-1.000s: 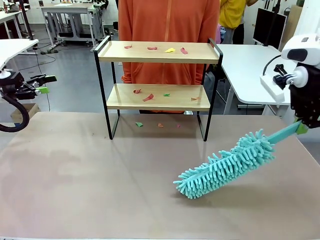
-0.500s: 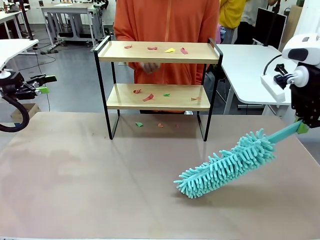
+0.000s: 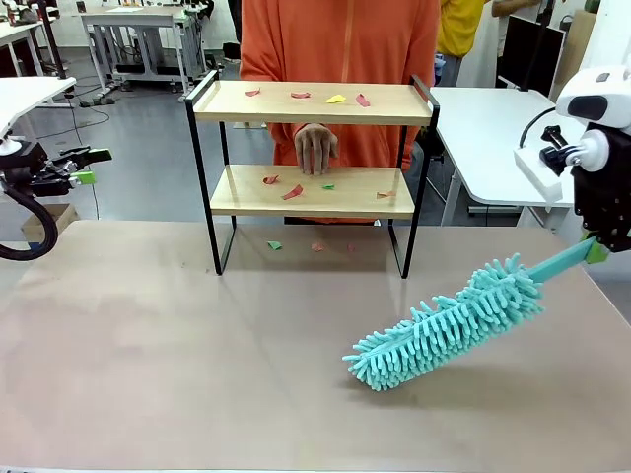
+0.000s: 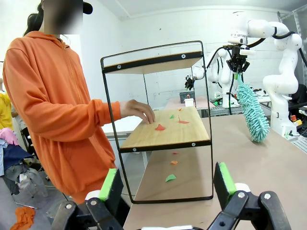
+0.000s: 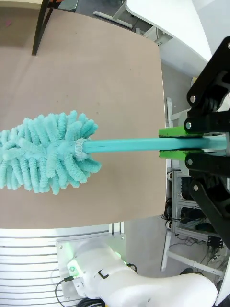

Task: Clean the shelf.
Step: Clean the specific section of the Shelf indicated by the human with the Duster.

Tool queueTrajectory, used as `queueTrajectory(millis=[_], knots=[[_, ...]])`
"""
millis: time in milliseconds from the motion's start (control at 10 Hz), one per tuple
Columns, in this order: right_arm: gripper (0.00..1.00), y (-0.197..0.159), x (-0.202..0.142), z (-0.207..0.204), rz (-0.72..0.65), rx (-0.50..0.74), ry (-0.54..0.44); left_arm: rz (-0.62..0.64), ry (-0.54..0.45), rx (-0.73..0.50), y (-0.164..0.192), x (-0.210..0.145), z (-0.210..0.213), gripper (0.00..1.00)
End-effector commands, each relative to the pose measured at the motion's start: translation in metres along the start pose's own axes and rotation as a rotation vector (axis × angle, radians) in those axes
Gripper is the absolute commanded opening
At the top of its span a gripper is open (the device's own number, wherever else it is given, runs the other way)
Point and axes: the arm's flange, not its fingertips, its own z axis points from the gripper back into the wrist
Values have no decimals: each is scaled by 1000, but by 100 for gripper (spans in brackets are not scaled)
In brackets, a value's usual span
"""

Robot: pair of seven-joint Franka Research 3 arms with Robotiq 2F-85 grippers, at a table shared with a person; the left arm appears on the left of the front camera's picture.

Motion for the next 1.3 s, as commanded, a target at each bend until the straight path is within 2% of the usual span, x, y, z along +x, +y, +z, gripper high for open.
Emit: queueTrajectory(millis=[0,700,800,900,1000,1200], knots=[[13,0,-2,2,1,-7,2,-15,4,-1,-1,1,0,100],[13,0,0,0,0,0,0,-15,4,-1,-1,1,0,100],[13,3,3,13,-43,-19,-92,-15,4,-1,-1,1,0,100],[13,0,9,23,-185,13,-103,-15,4,-1,-1,1,0,100],[13,4,21,31,-272,41,-104,-15,4,-1,-1,1,0,100],[13,20,51,52,-362,-11,-197,-15,4,-1,-1,1,0,100]])
